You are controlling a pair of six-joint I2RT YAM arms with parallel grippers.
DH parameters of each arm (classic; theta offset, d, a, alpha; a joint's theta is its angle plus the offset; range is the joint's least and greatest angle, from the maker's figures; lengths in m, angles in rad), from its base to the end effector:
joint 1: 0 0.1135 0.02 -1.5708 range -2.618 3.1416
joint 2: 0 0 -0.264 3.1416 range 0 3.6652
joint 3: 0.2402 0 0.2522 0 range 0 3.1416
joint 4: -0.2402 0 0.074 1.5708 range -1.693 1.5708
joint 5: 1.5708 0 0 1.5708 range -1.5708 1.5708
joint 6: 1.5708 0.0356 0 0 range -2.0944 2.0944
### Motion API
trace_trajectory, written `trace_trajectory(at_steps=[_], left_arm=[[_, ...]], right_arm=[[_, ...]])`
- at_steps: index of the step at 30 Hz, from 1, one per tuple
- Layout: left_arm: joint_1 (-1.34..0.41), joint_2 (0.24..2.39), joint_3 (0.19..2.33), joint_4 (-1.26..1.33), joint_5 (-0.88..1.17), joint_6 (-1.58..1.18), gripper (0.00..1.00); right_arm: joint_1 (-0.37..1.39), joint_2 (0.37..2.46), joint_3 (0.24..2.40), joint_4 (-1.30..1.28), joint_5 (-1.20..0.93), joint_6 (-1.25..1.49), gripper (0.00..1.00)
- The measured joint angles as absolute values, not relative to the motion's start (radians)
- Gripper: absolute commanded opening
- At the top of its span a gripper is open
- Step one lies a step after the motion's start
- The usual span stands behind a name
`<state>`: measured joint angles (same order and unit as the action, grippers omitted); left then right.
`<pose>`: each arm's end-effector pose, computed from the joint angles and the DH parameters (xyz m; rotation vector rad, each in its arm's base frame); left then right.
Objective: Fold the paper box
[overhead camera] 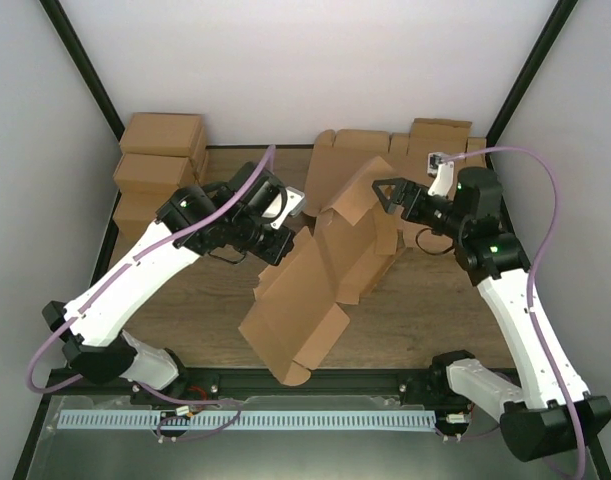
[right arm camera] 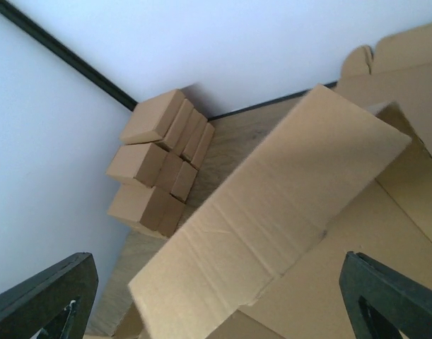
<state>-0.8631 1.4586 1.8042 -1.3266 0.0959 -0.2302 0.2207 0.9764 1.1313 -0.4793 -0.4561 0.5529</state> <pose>0.1674 -0.2009 0.4243 0.8573 2.4946 -0.5246 0.1969 0.0603 0.3955 0.0016 1.9763 0.9475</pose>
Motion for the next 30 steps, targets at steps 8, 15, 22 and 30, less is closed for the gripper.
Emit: trace_trajectory(at_steps=[8,15,22,30], left_arm=[[-0.870,1.470,1.812,-1.333,0.075,-0.230,0.05],[-0.871,1.470,1.812,-1.334,0.066,-0.230,0.04],[-0.872,1.470,1.812,-1.335,0.063,-0.230,0.04],[-0.873,1.470,1.812,-1.335,0.051,-0.230,0.04]], right_arm=[[0.157,1.014,1.075,-0.443,-0.501,0.700,0.92],[0.088,1.060,0.942,-0.221,-0.711,0.892,0.82],[0.088,1.125,0.928,-0.086,-0.827,0.998,0.78],[0.065,1.079,0.912,-0.122,-0.730,0.882,0.76]])
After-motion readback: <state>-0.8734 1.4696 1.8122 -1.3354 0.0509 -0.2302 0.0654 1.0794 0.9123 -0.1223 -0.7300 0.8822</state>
